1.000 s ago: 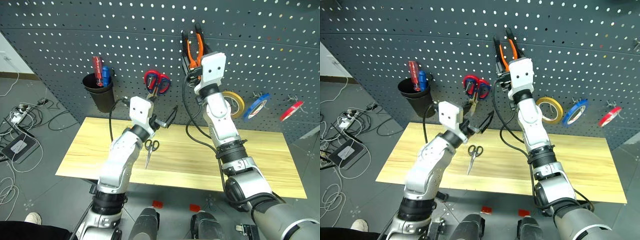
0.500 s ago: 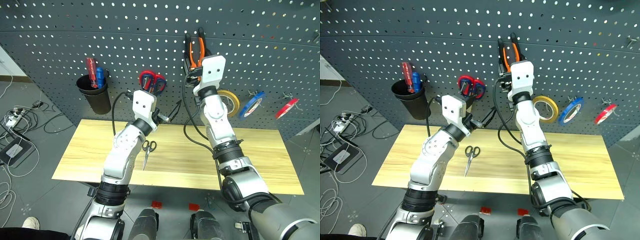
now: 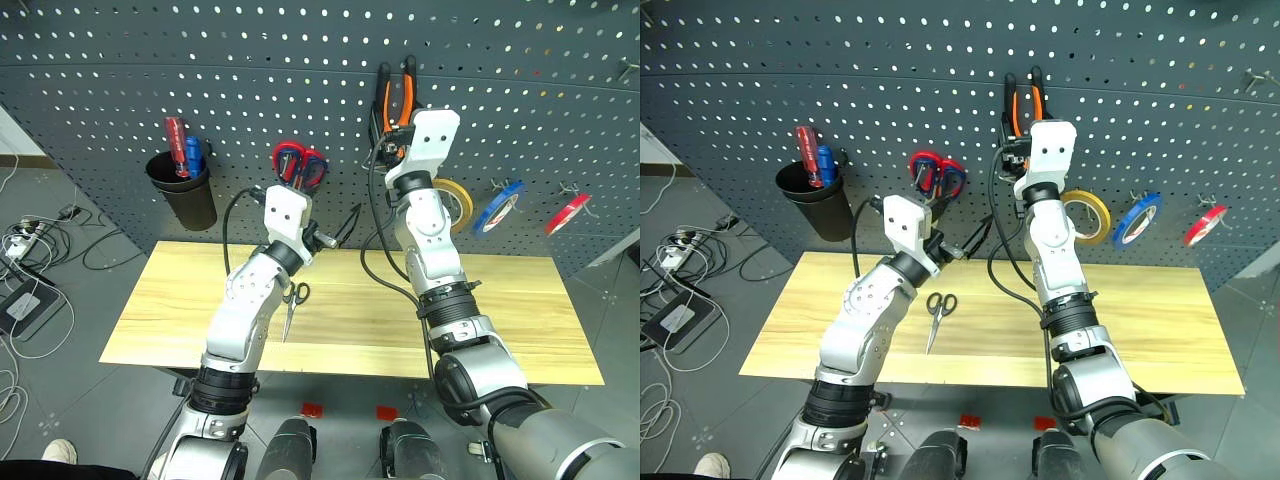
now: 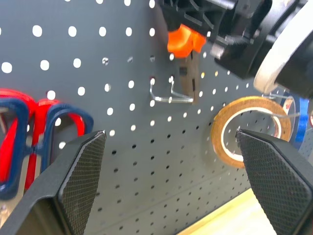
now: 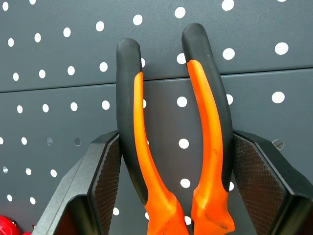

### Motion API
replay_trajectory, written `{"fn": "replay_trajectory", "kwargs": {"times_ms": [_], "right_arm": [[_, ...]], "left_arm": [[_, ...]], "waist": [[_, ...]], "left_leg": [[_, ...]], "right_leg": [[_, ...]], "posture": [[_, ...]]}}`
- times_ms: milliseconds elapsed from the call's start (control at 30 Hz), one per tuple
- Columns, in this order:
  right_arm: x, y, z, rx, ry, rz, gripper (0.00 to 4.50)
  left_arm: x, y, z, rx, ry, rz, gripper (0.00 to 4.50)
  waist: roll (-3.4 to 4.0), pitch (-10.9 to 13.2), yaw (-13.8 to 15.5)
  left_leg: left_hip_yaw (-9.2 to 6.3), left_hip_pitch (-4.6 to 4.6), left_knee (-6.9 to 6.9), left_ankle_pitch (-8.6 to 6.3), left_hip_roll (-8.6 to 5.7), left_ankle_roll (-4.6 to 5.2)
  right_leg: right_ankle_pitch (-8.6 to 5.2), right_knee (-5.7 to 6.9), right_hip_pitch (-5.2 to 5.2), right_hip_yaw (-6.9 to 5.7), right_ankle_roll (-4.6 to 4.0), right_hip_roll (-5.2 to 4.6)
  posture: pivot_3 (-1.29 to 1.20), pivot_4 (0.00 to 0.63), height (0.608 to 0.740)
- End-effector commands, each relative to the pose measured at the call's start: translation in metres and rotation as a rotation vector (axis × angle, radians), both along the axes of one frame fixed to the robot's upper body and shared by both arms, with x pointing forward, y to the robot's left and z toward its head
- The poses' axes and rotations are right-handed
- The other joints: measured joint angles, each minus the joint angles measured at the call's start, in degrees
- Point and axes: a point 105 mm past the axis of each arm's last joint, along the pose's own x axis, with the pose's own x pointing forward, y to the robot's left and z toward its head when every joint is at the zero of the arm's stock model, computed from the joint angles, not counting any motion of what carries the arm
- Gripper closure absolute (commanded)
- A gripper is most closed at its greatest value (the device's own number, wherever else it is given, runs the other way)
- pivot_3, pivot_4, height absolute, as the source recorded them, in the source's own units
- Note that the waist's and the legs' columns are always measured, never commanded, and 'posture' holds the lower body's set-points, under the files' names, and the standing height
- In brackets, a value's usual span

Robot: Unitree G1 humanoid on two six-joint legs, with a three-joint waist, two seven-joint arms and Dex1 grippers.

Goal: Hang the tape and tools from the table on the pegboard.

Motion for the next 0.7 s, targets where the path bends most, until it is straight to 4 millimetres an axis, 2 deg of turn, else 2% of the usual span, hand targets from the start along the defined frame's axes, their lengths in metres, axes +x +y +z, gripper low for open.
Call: {"fn": "replay_trajectory", "kwargs": {"times_ms": [33,300,400,567,700], "right_arm": [[-0.011,0.013,0.034,0.010,-0.108,0.043,1.46],[-0.016,0.017,0.052,0.018,-0.156,0.050,1.46],[-0.019,0.020,0.053,0.032,-0.155,0.065,1.46],[-0.024,0.030,0.040,0.030,-0.127,0.092,1.46],[-0.020,0.029,0.025,0.001,-0.093,0.084,1.46]], "left_arm": [[-0.006,-0.002,0.011,-0.004,-0.049,-0.009,0.00],[-0.007,-0.003,0.010,-0.006,-0.046,-0.009,0.00],[-0.008,-0.002,0.009,-0.004,-0.045,-0.010,0.00],[-0.008,-0.002,0.009,0.000,-0.046,-0.012,0.00],[-0.008,-0.002,0.009,0.007,-0.047,-0.015,0.00]], "waist": [[0.00,0.0,0.0],[0.00,0.0,0.2],[0.00,0.0,0.2],[0.00,0.0,0.3],[0.00,0.0,0.4]], "left_leg": [[0.00,0.00,0.00,0.00,0.00,0.00],[-0.01,-0.01,0.00,0.00,-0.01,0.00],[-0.01,-0.01,0.01,0.00,-0.02,0.00],[-0.03,-0.02,0.02,0.00,-0.03,0.00],[-0.04,-0.02,0.02,0.00,-0.03,0.00]], "right_leg": [[0.00,0.00,0.00,0.01,0.00,0.00],[0.00,0.00,-0.01,0.00,0.00,0.00],[0.00,0.00,0.00,0.00,0.00,-0.01],[0.00,0.01,0.00,-0.01,0.00,-0.02],[0.00,0.01,0.01,-0.03,0.00,-0.01]], "posture": [[0.24,0.156,0.740],[0.24,0.155,0.740],[0.24,0.152,0.740],[0.24,0.151,0.740],[0.25,0.150,0.740]]}}
